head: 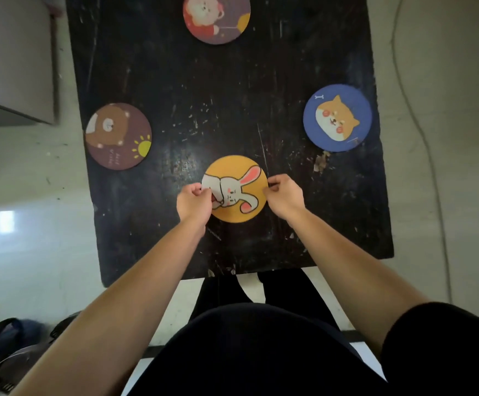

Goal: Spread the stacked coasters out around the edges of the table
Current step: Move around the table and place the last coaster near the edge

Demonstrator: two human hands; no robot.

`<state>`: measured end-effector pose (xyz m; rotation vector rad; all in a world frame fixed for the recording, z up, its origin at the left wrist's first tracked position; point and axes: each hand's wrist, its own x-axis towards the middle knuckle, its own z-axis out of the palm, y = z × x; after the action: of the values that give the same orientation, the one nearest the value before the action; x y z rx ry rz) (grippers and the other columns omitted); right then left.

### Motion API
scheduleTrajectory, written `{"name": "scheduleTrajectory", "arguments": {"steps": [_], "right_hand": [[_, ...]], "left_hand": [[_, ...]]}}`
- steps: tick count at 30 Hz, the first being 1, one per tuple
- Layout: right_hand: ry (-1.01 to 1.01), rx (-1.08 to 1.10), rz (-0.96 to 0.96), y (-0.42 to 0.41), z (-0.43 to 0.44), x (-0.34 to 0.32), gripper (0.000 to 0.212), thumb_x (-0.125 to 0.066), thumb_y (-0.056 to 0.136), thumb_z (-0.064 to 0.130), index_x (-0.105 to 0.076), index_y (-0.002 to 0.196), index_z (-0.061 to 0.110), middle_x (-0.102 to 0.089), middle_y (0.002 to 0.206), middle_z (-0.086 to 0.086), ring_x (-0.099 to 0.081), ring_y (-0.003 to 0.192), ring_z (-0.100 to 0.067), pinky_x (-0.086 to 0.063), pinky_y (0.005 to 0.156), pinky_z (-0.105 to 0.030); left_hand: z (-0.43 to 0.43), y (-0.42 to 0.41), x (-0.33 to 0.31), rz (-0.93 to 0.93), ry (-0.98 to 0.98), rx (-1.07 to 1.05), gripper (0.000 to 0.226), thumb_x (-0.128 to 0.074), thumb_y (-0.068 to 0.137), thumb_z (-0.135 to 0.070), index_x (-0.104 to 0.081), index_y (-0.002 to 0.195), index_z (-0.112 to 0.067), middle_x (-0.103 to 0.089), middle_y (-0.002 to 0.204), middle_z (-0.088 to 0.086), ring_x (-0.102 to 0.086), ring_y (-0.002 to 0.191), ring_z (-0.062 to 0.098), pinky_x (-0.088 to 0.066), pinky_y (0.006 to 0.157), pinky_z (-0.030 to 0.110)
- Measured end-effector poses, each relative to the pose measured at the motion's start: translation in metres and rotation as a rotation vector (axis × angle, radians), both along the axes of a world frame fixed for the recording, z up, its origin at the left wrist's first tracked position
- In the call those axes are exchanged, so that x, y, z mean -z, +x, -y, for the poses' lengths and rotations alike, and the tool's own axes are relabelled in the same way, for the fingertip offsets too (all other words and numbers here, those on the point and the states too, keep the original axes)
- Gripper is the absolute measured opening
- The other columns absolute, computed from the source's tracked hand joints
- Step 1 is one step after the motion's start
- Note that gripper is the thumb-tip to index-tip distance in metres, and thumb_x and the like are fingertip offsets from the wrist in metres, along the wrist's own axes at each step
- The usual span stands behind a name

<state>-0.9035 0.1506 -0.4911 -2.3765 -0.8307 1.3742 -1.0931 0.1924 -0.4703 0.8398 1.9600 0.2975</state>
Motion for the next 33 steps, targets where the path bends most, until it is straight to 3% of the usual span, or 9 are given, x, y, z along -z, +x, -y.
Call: {"name": "scheduleTrajectory", "arguments": {"steps": [2,6,12,16,20,25,29,33], "right_hand": [[-0.028,-0.027,0.017,-0.004,0.021,0.0,0.025,-0.06,0.09,0.026,-0.06,0.114,0.023,-0.057,0.081,0.016,-0.053,0.069,0.001,-0.036,0.051,-0.018],[-0.043,-0.044,0.055,-0.015,0.053,-0.001,0.025,-0.059,0.089,0.025,-0.061,0.113,0.022,-0.062,0.088,0.012,-0.058,0.076,-0.005,-0.043,0.056,-0.021],[-0.023,-0.035,0.084,-0.024,0.08,0.0,0.027,-0.063,0.091,0.026,-0.06,0.117,0.02,-0.064,0.092,0.009,-0.061,0.081,-0.009,-0.045,0.06,-0.021],[0.014,-0.035,0.123,-0.029,0.089,0.002,0.027,-0.062,0.092,0.027,-0.06,0.118,0.021,-0.068,0.102,0.003,-0.063,0.086,-0.012,-0.046,0.06,-0.021],[0.043,-0.04,0.149,-0.033,0.097,0.002,0.027,-0.061,0.092,0.028,-0.06,0.118,0.022,-0.068,0.105,0.001,-0.065,0.09,-0.016,-0.056,0.073,-0.032],[0.06,-0.012,0.184,-0.04,0.107,0.004,0.028,-0.061,0.093,0.029,-0.06,0.12,0.022,-0.068,0.106,0.001,-0.064,0.089,-0.015,-0.052,0.07,-0.026],[0.07,-0.026,0.206,-0.044,0.115,0.005,0.026,-0.061,0.093,0.031,-0.062,0.118,0.023,-0.069,0.105,0.001,-0.064,0.088,-0.014,-0.049,0.068,-0.025],[0.06,-0.041,0.214,-0.045,0.12,0.006,0.026,-0.061,0.094,0.032,-0.062,0.119,0.023,-0.07,0.106,0.003,-0.064,0.087,-0.013,-0.051,0.069,-0.025]], "left_hand": [[0.023,-0.01,0.005,-0.055,-0.02,0.019,0.015,-0.062,0.083,-0.018,-0.067,0.097,-0.017,-0.07,0.094,-0.001,-0.064,0.086,0.018,-0.049,0.071,0.031],[0.055,-0.028,0.008,-0.086,-0.036,0.086,0.011,-0.066,0.082,-0.017,-0.069,0.092,-0.018,-0.074,0.091,-0.001,-0.07,0.084,0.018,-0.058,0.079,0.04],[0.062,-0.042,0.004,-0.043,0.0,0.126,0.013,-0.072,0.078,-0.013,-0.068,0.079,-0.025,-0.069,0.072,-0.015,-0.064,0.056,-0.008,-0.055,0.063,0.023],[0.066,-0.048,0.005,-0.007,0.008,0.136,0.019,-0.075,0.077,-0.014,-0.065,0.074,-0.029,-0.069,0.07,-0.015,-0.065,0.063,-0.004,-0.056,0.067,0.025],[0.075,-0.052,0.007,-0.003,0.044,0.169,0.017,-0.071,0.08,-0.012,-0.067,0.073,-0.027,-0.068,0.062,-0.017,-0.064,0.056,-0.01,-0.052,0.061,0.02],[0.081,-0.056,0.012,-0.032,0.067,0.219,0.005,-0.07,0.083,-0.015,-0.071,0.086,-0.019,-0.073,0.076,-0.008,-0.07,0.076,0.006,-0.056,0.07,0.026],[0.092,-0.061,0.013,-0.03,0.076,0.227,0.006,-0.069,0.084,-0.015,-0.071,0.082,-0.02,-0.074,0.069,-0.011,-0.067,0.066,-0.004,-0.054,0.069,0.02],[0.097,-0.063,0.015,-0.06,0.1,0.256,0.008,-0.069,0.084,-0.016,-0.071,0.079,-0.022,-0.073,0.069,-0.012,-0.067,0.073,0.0,-0.049,0.067,0.019]]}}
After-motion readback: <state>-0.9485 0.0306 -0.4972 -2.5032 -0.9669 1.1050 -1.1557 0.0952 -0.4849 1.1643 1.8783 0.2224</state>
